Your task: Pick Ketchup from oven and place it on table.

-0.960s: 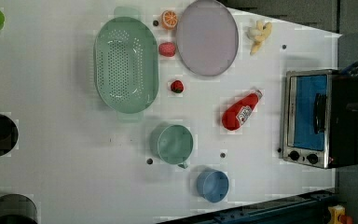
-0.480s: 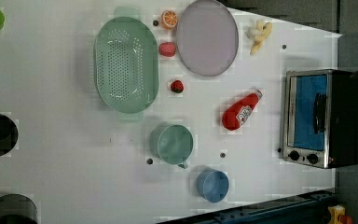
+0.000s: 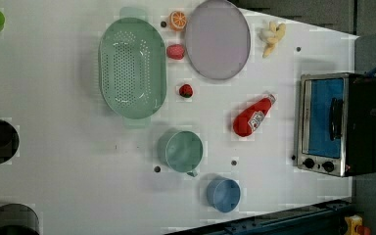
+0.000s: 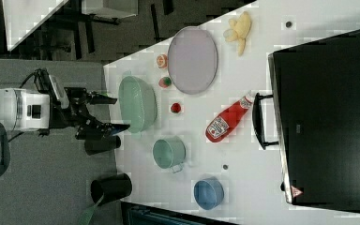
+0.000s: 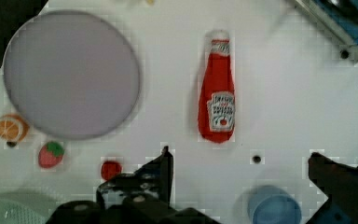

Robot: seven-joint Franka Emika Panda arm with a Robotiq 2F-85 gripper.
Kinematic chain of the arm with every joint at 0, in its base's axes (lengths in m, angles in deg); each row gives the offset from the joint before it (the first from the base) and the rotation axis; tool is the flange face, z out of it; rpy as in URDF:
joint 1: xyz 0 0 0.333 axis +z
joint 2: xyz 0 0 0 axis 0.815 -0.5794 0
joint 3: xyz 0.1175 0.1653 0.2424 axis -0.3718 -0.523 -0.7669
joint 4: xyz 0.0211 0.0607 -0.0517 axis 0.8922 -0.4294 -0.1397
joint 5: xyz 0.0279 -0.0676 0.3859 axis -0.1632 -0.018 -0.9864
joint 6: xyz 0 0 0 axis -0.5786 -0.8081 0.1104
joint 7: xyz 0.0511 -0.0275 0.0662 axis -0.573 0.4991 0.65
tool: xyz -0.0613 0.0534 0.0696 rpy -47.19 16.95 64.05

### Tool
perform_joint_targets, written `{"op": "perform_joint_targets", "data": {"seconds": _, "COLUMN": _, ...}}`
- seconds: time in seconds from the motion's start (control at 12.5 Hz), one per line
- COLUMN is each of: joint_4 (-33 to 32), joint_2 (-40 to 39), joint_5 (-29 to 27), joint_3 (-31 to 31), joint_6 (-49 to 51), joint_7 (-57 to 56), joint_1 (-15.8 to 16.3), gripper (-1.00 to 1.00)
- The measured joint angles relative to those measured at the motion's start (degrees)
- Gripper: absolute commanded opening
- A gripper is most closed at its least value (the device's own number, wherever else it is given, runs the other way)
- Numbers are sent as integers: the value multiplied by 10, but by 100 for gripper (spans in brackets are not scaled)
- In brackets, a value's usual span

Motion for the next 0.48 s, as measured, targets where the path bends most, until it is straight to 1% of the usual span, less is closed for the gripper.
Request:
{"op": "perform_joint_targets", "data": {"seconds": 0.08, "joint_4": -6, "joint_2": 7, "joint_5": 12, "joint_3": -4, "joint_6": 0, "joint_7": 0, "joint_1": 5, "gripper": 100}}
{"op": "perform_joint_targets", "data": {"seconds": 0.32, "joint_4": -7, "joint_2": 27, "joint_5": 17, "joint_3": -7, "joint_6": 5, "joint_7": 1, "joint_1": 11, "gripper": 100}}
{"op": "perform_joint_targets", "data": {"seconds": 0.4, "joint_4": -6, "joint_2": 30, "joint_5": 17, "joint_3": -1, "joint_6": 1, "joint_7": 1, "joint_1": 12, "gripper": 100}}
{"op": "perform_joint_targets", "data": {"seconds": 0.48, "joint_4": -6, "joint_2": 30, "joint_5": -2, "joint_3": 7, "joint_6": -8, "joint_7": 1, "joint_1": 12, "gripper": 100}}
